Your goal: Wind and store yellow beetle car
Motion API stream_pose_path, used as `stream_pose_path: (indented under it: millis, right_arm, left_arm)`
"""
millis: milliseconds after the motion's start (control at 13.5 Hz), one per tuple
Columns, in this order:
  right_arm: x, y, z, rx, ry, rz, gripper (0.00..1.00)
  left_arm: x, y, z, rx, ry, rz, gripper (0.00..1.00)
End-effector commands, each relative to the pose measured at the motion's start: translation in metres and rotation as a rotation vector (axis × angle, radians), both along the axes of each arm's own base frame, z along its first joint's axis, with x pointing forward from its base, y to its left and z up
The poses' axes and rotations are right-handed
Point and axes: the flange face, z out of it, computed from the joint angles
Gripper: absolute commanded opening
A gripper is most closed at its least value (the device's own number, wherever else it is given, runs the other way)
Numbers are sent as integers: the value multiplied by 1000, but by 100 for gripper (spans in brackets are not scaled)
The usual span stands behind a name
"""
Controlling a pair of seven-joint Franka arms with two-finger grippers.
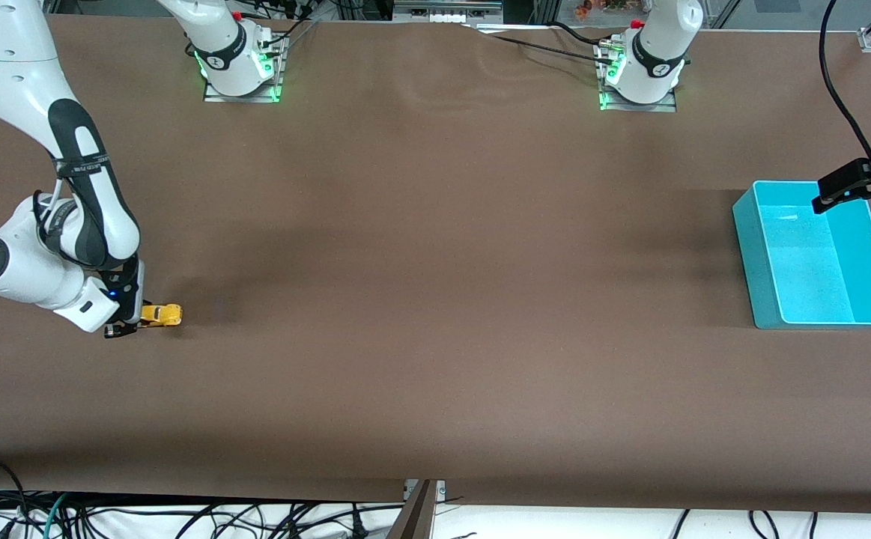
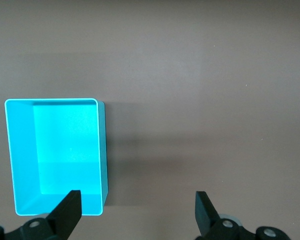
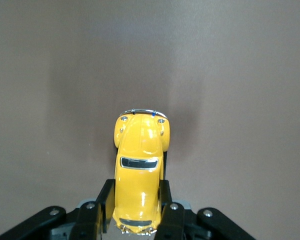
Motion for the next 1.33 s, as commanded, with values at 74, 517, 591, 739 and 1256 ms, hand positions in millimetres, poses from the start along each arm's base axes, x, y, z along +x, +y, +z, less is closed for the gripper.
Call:
stream_pose_path:
  millis: [74,517,591,739,1256]
  right_arm:
    - [-10,-23,-24,10,4,14,36]
    - [-13,-44,-27,9,2,22,38]
    - [-13,-45,-27,10,1,19,38]
    - [-14,-50,-27,9,1,13,38]
    - [18,-33,13,12,-76,41,100]
  left_arm:
    - [-2,1,3,-18,-1,-11,100]
    - [-2,1,3,-18,-3,-11,100]
    - [-2,1,3,-18,-1,-11,100]
    - [-2,1,3,-18,-1,-11,100]
    - [-2,1,3,-18,-1,-11,100]
